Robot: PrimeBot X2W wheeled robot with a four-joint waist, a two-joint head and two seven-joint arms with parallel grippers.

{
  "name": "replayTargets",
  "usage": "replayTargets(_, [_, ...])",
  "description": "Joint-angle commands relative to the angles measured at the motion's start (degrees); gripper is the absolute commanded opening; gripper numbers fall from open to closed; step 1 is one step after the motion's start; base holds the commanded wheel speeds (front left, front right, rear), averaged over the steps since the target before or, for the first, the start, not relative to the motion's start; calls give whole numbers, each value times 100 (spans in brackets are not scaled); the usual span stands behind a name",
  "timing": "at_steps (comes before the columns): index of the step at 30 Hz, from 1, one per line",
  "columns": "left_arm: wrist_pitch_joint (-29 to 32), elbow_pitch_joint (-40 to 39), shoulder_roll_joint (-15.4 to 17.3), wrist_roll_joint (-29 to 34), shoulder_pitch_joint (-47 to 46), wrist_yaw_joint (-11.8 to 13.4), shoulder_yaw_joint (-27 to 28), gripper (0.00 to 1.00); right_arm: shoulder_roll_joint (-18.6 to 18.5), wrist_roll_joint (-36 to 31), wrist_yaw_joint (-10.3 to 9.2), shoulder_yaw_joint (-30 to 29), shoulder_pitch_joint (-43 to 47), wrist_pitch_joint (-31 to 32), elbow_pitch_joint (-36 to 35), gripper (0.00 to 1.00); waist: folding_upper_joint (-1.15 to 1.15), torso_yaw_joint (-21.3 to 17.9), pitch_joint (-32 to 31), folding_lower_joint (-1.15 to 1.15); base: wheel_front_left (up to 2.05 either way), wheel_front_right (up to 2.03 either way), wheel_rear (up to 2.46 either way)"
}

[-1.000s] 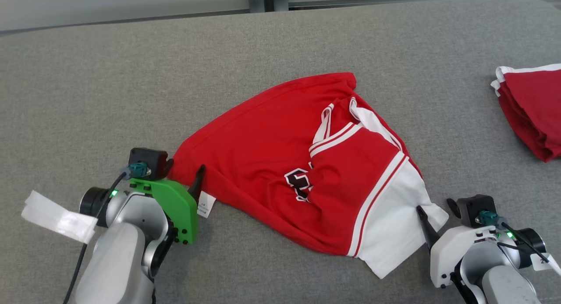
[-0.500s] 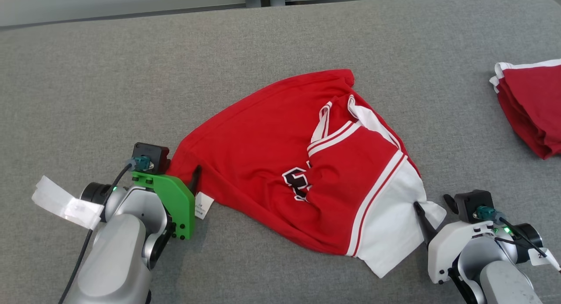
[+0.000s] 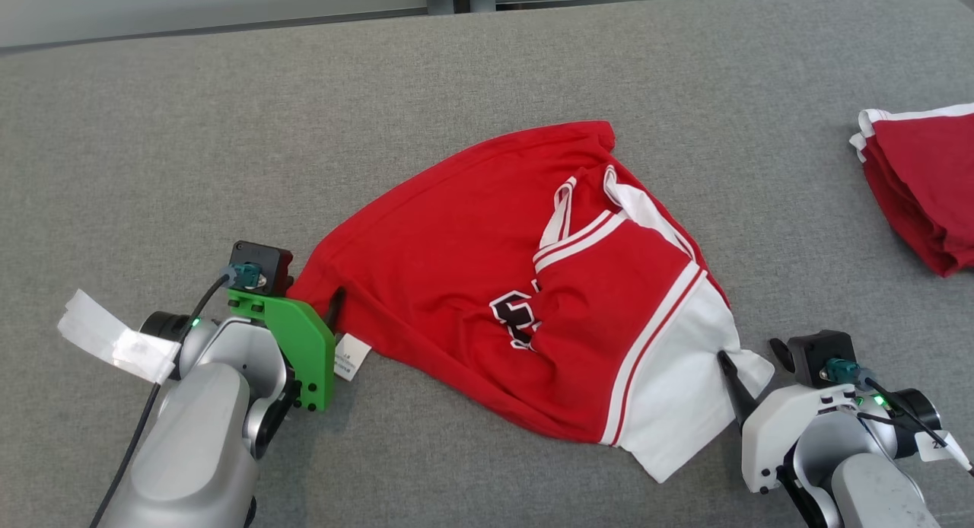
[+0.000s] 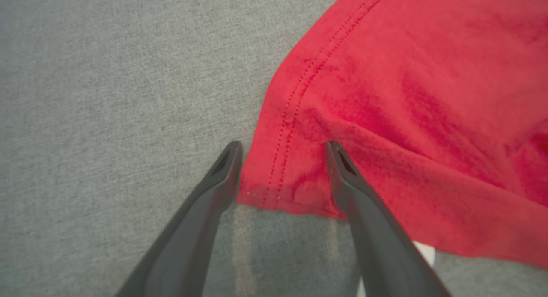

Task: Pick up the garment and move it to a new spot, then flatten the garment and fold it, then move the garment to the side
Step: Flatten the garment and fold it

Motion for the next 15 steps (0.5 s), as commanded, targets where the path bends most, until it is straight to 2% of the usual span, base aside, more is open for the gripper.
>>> replayTargets(1, [34, 62, 45, -39, -47, -21, -32, 94, 33, 14, 1, 81, 244, 204, 301, 100, 0, -9, -2, 0, 0, 0, 0])
replayTargets(2, [31, 76, 53, -62, -56, -22, -49, 84, 33, 24, 1, 82, 253, 201, 309, 100, 0, -14, 2, 0, 0, 0, 0])
replayTargets(3, [35, 87, 58, -84, -59, -22, -68, 50, 34, 36, 1, 86, 260, 205, 318, 100, 0, -17, 5, 0, 0, 0, 0])
replayTargets(4, [36, 94, 65, -105, -63, -19, -92, 38, 31, 47, 1, 97, 268, 216, 331, 100, 0, -18, 7, 0, 0, 0, 0])
replayTargets(5, [50, 96, 73, -129, -65, -20, -120, 13, 31, 69, 2, 110, 272, 220, 342, 100, 0, -18, 7, 0, 0, 0, 0])
replayTargets(6, [79, 94, 65, -177, -61, -22, -155, 0, 33, 87, 2, 123, 274, 222, 351, 79, 0, -19, 5, 0, 0, 0, 0])
replayTargets(7, [132, 78, 68, -212, -56, -22, -219, 0, 33, 93, 2, 136, 273, 224, 356, 48, 0, -18, 3, 0, 0, 0, 0])
replayTargets(8, [178, 54, 85, -259, -48, -23, -279, 0, 37, 130, 3, 154, 268, 217, 359, 31, 0, -16, 0, 0, 0, 0, 0])
replayTargets(9, [210, 21, 104, -333, -31, -24, -324, 0, 46, 159, 3, 154, 258, 187, 355, 0, 0, -13, -5, 0, 0, 0, 0])
replayTargets(15, [320, -382, 244, -699, 130, -25, -404, 0, 63, 550, -4, 167, 267, 91, 308, 0, 0, 15, -87, 0, 0, 0, 0])
